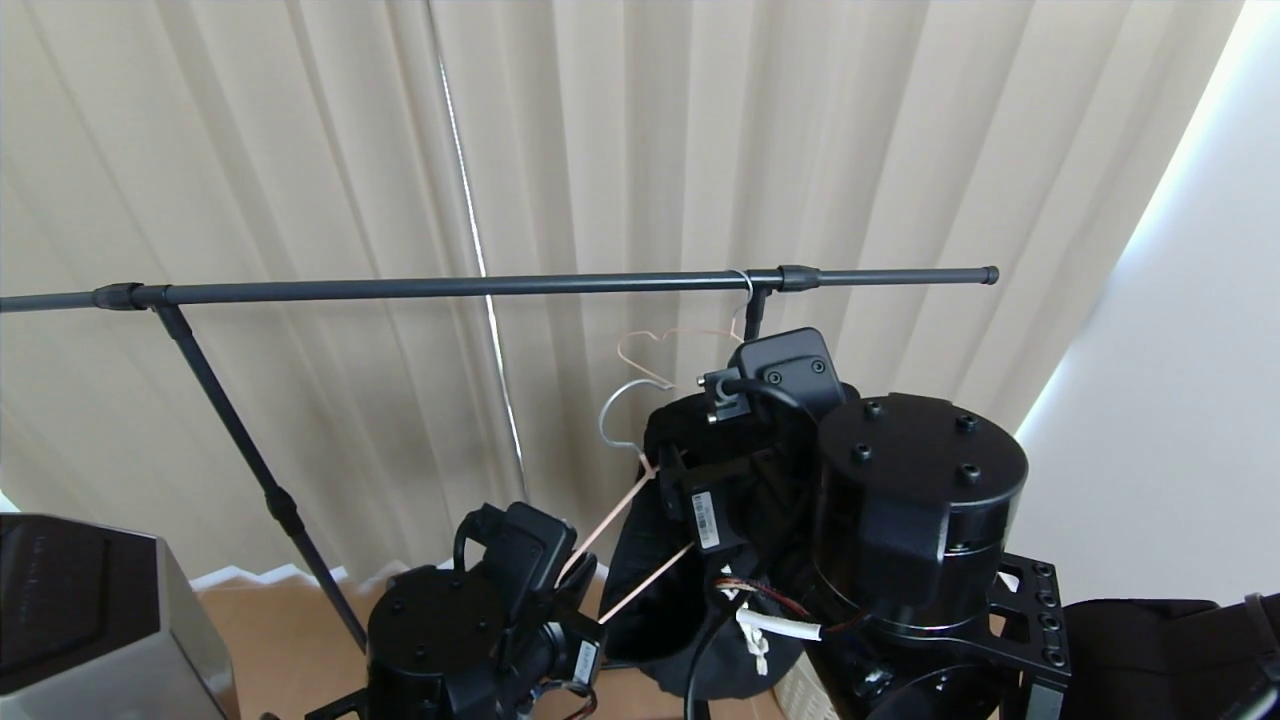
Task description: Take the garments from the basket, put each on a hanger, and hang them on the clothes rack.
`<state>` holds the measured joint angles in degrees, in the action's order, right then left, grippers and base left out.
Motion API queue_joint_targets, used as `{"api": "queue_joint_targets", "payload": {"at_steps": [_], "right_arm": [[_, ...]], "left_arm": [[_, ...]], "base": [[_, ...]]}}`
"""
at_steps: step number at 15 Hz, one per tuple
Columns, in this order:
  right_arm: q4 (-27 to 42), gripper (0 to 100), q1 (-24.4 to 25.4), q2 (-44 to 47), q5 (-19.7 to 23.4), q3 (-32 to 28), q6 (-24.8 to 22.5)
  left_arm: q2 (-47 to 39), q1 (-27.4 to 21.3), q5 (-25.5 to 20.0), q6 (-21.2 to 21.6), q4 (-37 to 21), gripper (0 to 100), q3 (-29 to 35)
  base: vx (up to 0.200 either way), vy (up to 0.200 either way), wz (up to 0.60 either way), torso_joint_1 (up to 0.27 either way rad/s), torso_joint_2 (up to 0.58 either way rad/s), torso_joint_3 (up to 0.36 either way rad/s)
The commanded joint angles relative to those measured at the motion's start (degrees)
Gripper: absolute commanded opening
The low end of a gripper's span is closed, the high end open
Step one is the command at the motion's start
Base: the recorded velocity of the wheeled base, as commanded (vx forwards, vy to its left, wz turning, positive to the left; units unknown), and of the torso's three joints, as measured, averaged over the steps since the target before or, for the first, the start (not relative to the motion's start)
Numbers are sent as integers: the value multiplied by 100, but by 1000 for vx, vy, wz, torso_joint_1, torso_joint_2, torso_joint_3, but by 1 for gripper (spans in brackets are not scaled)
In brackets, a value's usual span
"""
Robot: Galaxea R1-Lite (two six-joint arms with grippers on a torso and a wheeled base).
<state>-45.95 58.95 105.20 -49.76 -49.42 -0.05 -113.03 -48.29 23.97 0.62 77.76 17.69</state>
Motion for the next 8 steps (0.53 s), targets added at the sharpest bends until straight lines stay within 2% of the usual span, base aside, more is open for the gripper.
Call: {"api": "queue_joint_targets", "payload": {"at_steps": [1,8], "right_arm": [[-2,100,2,9,2,3,-4],[-2,100,2,0,2,11,5]], "left_arm": [[0,56,3,-1,2,0,15],[0,197,-6,-27,11,0,94]], "base": [[0,0,0,0,0,0],[0,0,0,0,0,0]]}}
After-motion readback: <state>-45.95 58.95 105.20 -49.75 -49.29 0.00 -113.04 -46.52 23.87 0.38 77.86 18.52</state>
